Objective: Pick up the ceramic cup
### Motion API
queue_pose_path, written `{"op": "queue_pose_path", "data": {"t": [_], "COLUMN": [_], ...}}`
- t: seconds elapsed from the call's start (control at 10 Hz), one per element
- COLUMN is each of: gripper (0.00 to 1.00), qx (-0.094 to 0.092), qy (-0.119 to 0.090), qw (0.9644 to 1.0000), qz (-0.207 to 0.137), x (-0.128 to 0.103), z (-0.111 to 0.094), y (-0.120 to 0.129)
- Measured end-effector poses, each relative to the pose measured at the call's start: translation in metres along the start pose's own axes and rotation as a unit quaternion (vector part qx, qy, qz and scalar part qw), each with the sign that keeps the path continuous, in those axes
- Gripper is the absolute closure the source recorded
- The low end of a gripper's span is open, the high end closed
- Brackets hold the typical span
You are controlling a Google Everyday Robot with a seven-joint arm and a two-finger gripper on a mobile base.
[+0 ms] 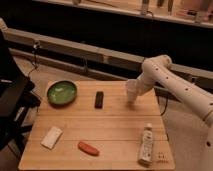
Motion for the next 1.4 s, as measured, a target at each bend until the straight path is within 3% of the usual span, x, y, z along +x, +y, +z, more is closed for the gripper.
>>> {"op": "queue_pose_path", "data": {"t": [1.4], "gripper": [1.0], "qx": [0.007], "qy": [0.005], "qw": [0.9996], "qz": [-0.028], "x": [-0.004], "z": [-0.026], "y": [-0.016]}}
